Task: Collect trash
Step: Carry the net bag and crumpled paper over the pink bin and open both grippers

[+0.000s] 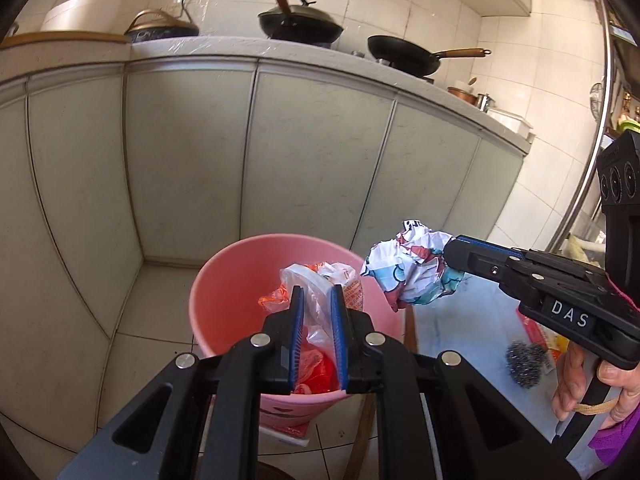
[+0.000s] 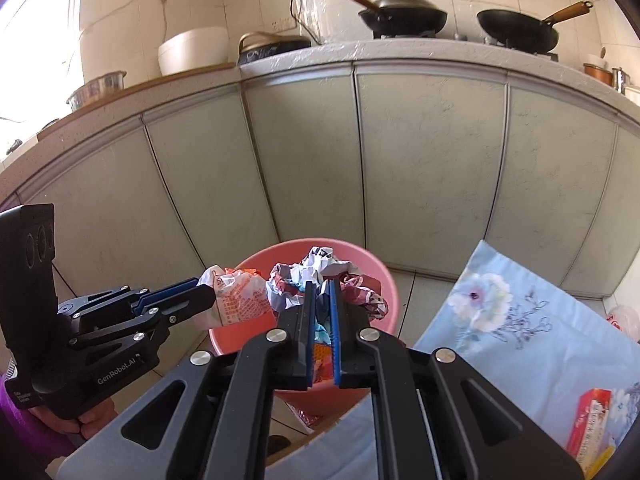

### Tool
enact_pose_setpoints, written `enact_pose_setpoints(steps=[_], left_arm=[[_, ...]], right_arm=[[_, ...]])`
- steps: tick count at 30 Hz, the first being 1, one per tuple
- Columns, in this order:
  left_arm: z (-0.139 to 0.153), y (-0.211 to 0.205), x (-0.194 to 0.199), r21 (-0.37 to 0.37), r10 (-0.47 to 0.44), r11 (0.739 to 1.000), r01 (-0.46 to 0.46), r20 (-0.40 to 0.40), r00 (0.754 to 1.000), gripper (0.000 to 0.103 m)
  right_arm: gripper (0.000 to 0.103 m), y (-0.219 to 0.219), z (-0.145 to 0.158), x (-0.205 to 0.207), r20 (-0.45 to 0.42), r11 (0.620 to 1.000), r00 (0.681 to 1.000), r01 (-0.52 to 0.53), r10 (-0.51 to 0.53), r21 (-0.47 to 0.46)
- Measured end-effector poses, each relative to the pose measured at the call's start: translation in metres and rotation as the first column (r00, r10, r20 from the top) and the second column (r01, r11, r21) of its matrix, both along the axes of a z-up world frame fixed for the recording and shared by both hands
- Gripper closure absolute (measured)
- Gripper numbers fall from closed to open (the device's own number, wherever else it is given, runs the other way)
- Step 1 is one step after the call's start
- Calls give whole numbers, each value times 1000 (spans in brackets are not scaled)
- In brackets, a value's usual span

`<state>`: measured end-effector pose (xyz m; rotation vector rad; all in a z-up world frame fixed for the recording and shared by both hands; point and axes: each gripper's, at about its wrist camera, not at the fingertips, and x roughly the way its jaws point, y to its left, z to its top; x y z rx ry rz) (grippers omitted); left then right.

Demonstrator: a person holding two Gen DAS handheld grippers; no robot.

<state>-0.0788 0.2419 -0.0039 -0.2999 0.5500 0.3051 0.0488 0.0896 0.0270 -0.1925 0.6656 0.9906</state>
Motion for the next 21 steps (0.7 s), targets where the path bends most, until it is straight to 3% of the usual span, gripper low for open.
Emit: enact_pose_setpoints(steps=[4,15,21], left_arm=[[-14,15,4,-22,9,1000,-10,-12,1000,90],[-50,35,30,-42,31,998,-35,-97,995,90],[-55,36,34,-47,26,998,-31,-97,995,90]], right_arm=[[96,22,-17,10,-56,999,998,-1,-1,-35],[96,53,-53,26,-109,994,994,2,-14,-107],[96,56,-66,30,-129,993,991,6,-22,-120]])
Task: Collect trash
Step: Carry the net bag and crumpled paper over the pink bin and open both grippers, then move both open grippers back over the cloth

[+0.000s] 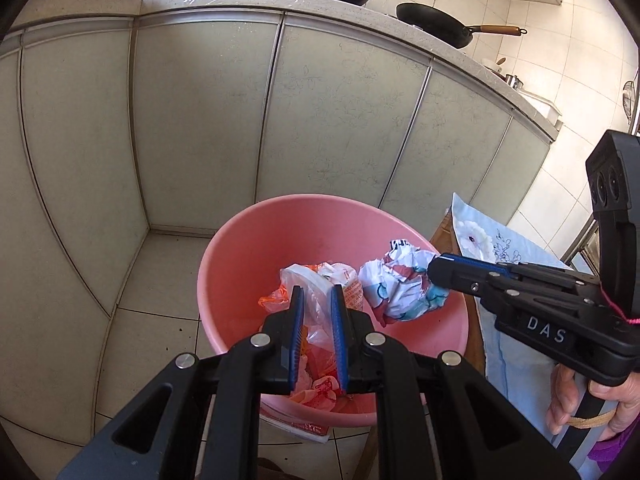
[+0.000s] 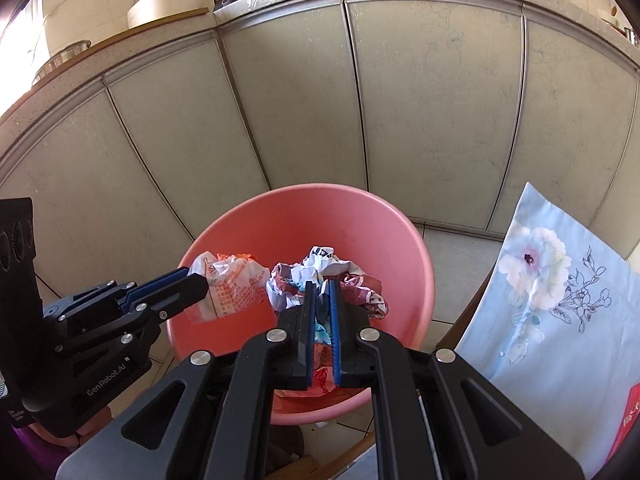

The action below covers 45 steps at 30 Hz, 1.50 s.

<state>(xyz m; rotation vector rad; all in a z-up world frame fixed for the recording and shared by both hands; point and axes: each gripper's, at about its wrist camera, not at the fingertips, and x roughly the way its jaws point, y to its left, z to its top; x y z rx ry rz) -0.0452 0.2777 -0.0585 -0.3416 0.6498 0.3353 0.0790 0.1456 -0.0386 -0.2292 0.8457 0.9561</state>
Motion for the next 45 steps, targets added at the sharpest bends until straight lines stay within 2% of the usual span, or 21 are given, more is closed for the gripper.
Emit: enact_pose_setpoints(steps=[7,10,12,16,29,32,41,45], left_arm=[[-7,1,8,-19,-6,1000,6,-32,999,88],[-8,1,7,-31,4,1000,-5,-44,999,77],[-6,2,6,-40,14,999,-16,-41,999,75],[-2,2,0,-61,23,998,-25,-29,999,75],[35,-33,-19,-26,-44,999,45,37,998,72],[45,-46,-22,-21,-69,997,70,58,996,65],[72,-87,-17,-14,-159,987,160,92,983,64],[78,-112,-9,-2,-205,979,206,86,975,64]], right_arm=[[94,7,-7,2,-28,1000,1000,-6,6,-9],[81,5,-8,1,-32,1000,999,-2,1,-17],[71,4,-5,-1,-29,1000,1000,-5,4,-7],[70,1,4,-9,-1,1000,1000,-10,10,4],[70,-38,39,-50,95,999,995,-2,-1,38],[70,-57,52,-57,117,998,993,19,-25,55],[70,-144,77,-60,111,983,981,145,-157,109],[70,-195,81,-58,125,964,959,242,-255,113]])
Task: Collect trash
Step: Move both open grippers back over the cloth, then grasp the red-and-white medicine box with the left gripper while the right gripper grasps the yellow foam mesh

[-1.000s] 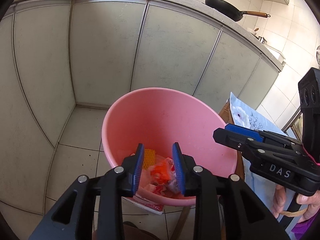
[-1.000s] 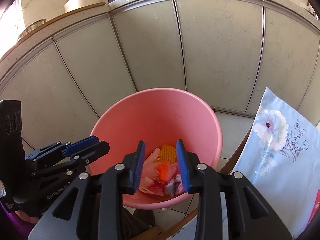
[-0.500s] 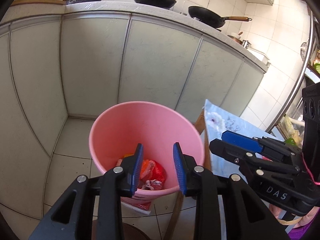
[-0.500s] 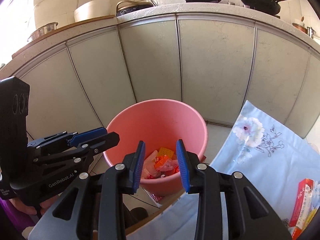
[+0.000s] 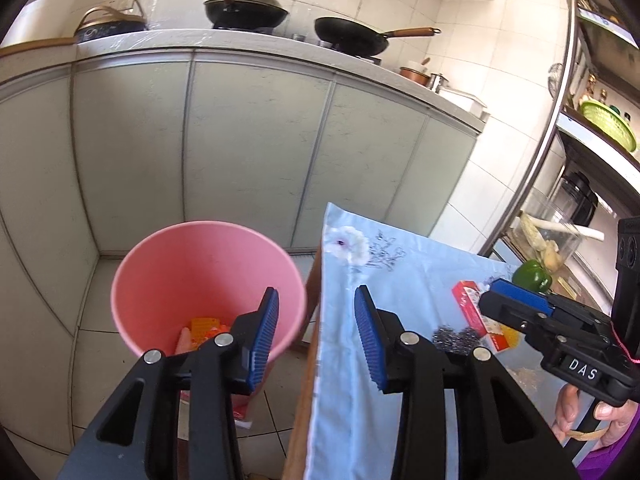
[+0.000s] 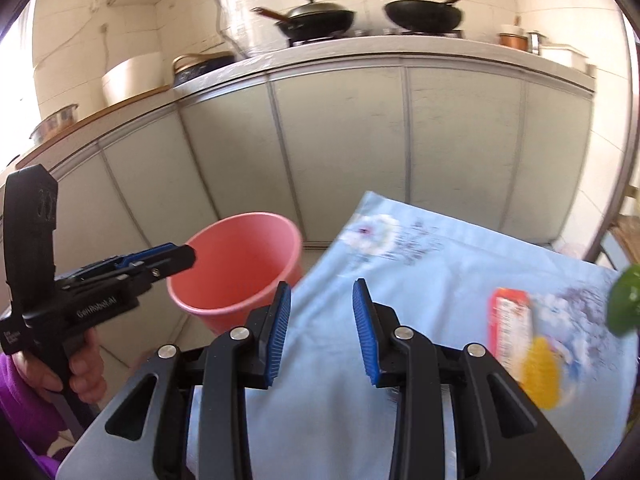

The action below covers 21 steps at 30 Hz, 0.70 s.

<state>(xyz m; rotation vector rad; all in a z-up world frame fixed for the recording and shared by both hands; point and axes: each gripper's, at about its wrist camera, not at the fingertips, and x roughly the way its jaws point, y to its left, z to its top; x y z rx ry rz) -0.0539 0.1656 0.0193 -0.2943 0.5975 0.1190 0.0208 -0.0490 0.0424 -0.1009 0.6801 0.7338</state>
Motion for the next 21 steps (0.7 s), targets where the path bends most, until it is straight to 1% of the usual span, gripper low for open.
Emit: enact_pose_setpoints(steps=[5,8,10,11,13,17,21], left_arm=[[3,-29,9,21,-54,998,54,-12,998,64],[3,-45,16,32,-82,996,83,-26,996,64],[3,-54,20,37,-100,994,101,-34,994,64],[3,-58,22,40,-109,993,111,-38,993,64],[3,-66,26,44,-127,991,129,-46,991,64],[3,-83,34,58,-159,985,163,-58,985,64],[5,-97,39,77,-183,979,188,-70,981,64]], right_arm=[[70,-61,-5,5,4,993,993,122,-122,-11],[70,-88,-9,9,5,984,985,175,-174,-24],[67,-111,-17,9,-5,977,978,210,-210,-36],[64,-120,-20,10,-11,975,975,221,-221,-36],[64,-134,-26,10,-23,971,971,237,-238,-39],[63,-149,-41,14,-41,967,968,245,-248,-68],[63,-143,-52,19,-31,969,973,225,-229,-99]])
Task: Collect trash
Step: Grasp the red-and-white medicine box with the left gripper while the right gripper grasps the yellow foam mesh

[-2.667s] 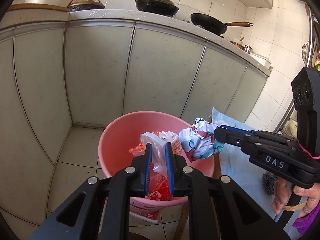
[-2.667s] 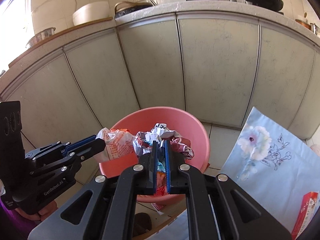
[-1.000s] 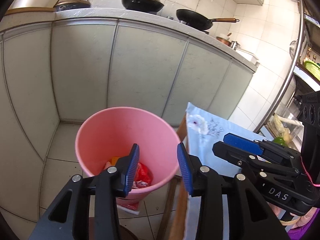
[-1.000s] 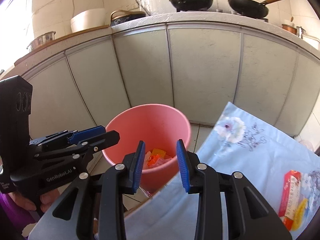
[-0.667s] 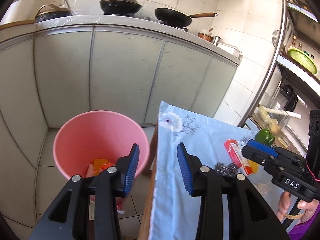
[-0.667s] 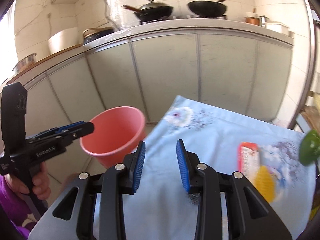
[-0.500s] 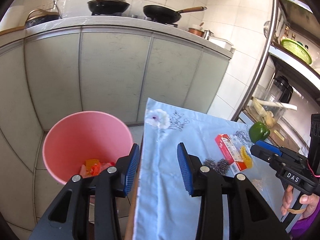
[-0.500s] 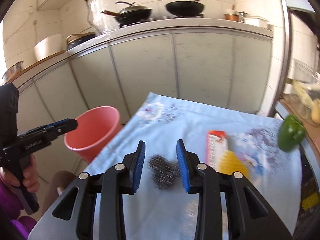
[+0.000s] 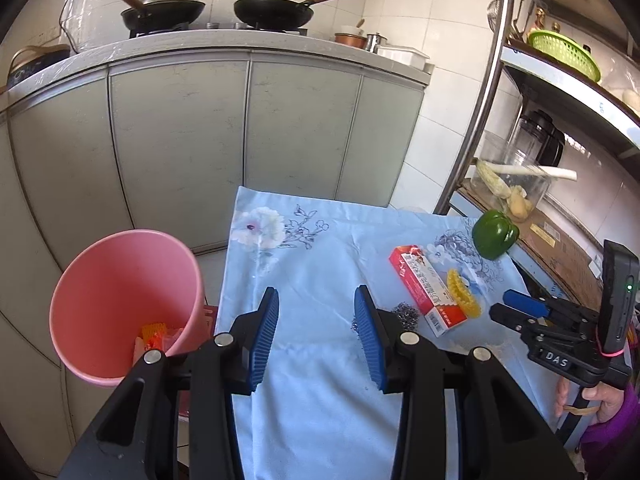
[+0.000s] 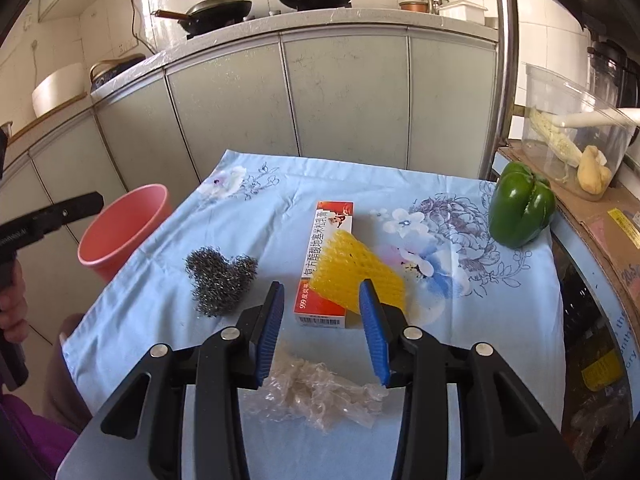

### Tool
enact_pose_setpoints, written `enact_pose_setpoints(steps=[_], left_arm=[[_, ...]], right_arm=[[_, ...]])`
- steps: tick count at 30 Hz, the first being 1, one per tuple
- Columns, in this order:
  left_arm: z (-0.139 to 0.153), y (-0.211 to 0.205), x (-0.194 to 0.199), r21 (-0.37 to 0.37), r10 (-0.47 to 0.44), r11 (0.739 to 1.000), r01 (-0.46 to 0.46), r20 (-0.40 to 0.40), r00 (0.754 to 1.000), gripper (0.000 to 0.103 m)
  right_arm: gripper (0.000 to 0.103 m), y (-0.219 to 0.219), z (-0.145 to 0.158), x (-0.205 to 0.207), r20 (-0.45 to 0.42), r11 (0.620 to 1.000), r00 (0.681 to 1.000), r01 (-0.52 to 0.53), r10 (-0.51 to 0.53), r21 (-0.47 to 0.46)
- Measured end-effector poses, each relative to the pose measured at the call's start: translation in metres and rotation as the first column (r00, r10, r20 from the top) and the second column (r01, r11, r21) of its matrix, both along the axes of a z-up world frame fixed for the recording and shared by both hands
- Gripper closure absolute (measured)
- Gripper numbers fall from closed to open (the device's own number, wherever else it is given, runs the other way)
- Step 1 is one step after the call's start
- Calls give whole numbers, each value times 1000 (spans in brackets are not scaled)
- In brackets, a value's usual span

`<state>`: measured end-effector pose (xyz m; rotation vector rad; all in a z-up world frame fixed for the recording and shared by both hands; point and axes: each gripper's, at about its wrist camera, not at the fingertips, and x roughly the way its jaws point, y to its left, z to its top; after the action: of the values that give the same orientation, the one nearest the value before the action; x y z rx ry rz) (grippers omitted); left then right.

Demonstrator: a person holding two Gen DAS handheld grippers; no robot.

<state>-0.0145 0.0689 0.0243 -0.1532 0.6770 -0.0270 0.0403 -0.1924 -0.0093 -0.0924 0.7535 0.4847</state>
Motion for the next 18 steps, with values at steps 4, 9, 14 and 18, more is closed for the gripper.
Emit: enact_pose_setpoints(steps=[4,9,14,18], left_arm=[[-1,-9,6,4,-13,1000,13,-20,1000,64],[-3,-18,19,-5,-27,1000,27,-48,998,64],[0,-38,39,-21,-65,998,64,-68,996,64],[1,-62,63,-55,-110,993,105,-103,989,64]], right_arm=[[63,7,-11,10,-15,999,999,-33,32,-20],[63,18,-22,23,-6,997,998,-63,62,-43],[86,14,-28,30,-19,998,998,-57,56,-31],[93,-8,-24,28,-6,1000,1000,-4,4,28]])
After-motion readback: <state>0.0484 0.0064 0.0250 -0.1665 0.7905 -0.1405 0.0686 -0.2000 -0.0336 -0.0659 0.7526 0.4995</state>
